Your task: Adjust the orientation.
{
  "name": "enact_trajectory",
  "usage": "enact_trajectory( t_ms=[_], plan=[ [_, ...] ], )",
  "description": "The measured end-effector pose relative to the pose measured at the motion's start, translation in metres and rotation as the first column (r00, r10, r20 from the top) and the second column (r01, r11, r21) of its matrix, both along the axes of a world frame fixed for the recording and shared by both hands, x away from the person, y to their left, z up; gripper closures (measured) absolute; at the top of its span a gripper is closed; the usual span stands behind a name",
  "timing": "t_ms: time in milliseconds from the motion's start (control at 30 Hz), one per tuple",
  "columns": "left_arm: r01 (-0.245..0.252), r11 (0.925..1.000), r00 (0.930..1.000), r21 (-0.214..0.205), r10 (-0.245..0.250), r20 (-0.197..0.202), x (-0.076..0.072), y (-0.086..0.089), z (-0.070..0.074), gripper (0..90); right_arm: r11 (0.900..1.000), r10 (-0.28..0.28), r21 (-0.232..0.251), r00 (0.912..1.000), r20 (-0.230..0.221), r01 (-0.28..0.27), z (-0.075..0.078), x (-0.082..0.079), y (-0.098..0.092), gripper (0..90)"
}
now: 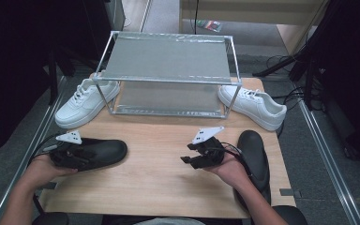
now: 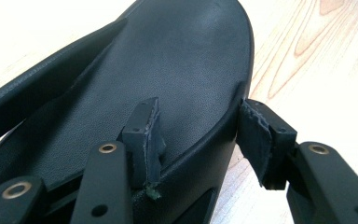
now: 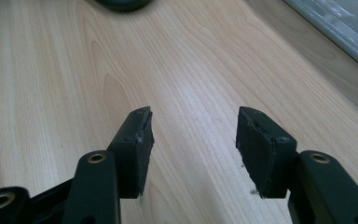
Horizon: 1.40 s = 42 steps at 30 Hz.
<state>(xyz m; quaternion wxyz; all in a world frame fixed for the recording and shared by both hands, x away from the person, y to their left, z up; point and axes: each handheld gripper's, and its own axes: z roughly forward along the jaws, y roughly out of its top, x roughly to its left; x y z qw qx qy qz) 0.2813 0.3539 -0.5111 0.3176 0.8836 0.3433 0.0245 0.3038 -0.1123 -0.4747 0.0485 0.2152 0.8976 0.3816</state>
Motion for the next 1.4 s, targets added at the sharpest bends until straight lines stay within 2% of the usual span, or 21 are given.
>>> enact_trajectory(
  t_ms=[167,233,300,333,467,533,733,833,867,933,1000,1033,1067,1133,1200,1300,1333,1400],
  plan=[
    [0.006,0.9994,0.9999,-0.034,-0.005,0.011,-0.001,0.003,-0.003,52.3,0.9999,0.008,-0.009,1.0,-0.004,-0.008,-0.002,0.0,0.004,46.2],
    [0.006,0.9996,1.0,-0.027,-0.006,0.004,-0.002,0.002,-0.002,53.7,0.9999,0.008,-0.011,0.9999,-0.008,-0.008,-0.003,0.0,0.005,45.0],
    [0.009,0.9995,1.0,-0.03,-0.009,-0.002,-0.002,0.002,-0.002,59.2,0.9998,0.016,-0.011,0.9999,-0.003,-0.016,-0.002,-0.001,0.005,45.0],
    [0.024,0.9989,0.9993,-0.039,-0.025,-0.027,-0.002,0.001,-0.001,63.5,0.9999,0.014,-0.01,0.9999,-0.003,-0.014,-0.002,-0.001,0.005,45.0],
    [0.025,0.9986,0.9984,-0.047,-0.027,-0.05,-0.003,-0.001,0.0,68.3,0.9999,0.007,-0.007,1.0,-0.003,-0.007,-0.002,-0.001,0.006,44.9],
    [0.032,0.9988,0.9981,-0.037,-0.034,-0.051,-0.005,-0.003,0.0,72.4,1.0,0.007,-0.005,1.0,-0.002,-0.007,-0.002,0.0,0.005,44.5],
    [0.039,0.9982,0.9958,-0.045,-0.043,-0.082,-0.004,-0.006,0.002,82.5,0.9999,0.015,0.005,0.9999,0.006,-0.015,-0.001,-0.001,0.006,44.2],
    [0.065,0.9972,0.9945,-0.038,-0.068,-0.08,-0.004,-0.01,0.004,84.9,0.9999,0.015,0.007,0.9999,0.009,-0.015,-0.001,-0.001,0.006,44.2],
    [0.086,0.995,0.9922,-0.052,-0.09,-0.086,-0.003,-0.013,0.007,85.2,0.9999,0.013,0.006,0.9999,0.006,-0.013,0.0,-0.002,0.006,43.9],
    [0.093,0.9938,0.9922,-0.06,-0.098,-0.078,-0.004,-0.015,0.009,85.4,0.9999,0.012,0.008,0.9999,0.006,-0.012,0.0,-0.002,0.006,43.9],
    [0.088,0.9923,0.9932,-0.087,-0.094,-0.068,-0.003,-0.019,0.016,85.4,0.9999,0.006,0.013,0.9999,0.009,-0.006,0.0,-0.002,0.006,44.1],
    [0.081,0.9927,0.9929,-0.089,-0.088,-0.08,-0.001,-0.021,0.018,85.2,0.9999,0.004,0.015,0.9998,0.017,-0.004,0.0,-0.002,0.006,44.4],
    [0.08,0.9928,0.9937,-0.09,-0.086,-0.072,-0.001,-0.024,0.021,85.3,0.9998,0.003,0.018,0.9998,0.022,-0.003,0.0,-0.002,0.006,44.7],
    [0.044,0.9951,0.9937,-0.088,-0.053,-0.099,0.001,-0.029,0.026,85.4,0.9998,-0.001,0.019,0.9998,0.021,0.001,0.0,-0.003,0.006,45.4],
    [0.028,0.9957,0.9949,-0.088,-0.037,-0.094,0.001,-0.035,0.032,85.7,0.9998,0.005,0.021,0.9997,0.025,-0.005,-0.001,-0.003,0.007,45.4],
    [0.043,0.9928,0.9964,-0.111,-0.051,-0.067,0.0,-0.044,0.042,85.6,0.9997,0.003,0.023,0.9997,0.022,-0.004,-0.001,-0.003,0.007,45.4],
    [0.039,0.9936,0.9978,-0.106,-0.044,-0.049,0.001,-0.047,0.046,85.6,0.9997,0.002,0.023,0.9998,0.021,-0.002,-0.001,-0.003,0.007,45.3],
    [0.035,0.9937,0.9983,-0.106,-0.039,-0.042,0.002,-0.052,0.051,85.9,0.9996,-0.003,0.029,0.9998,0.021,0.002,-0.001,-0.002,0.006,45.3]
  ],
)
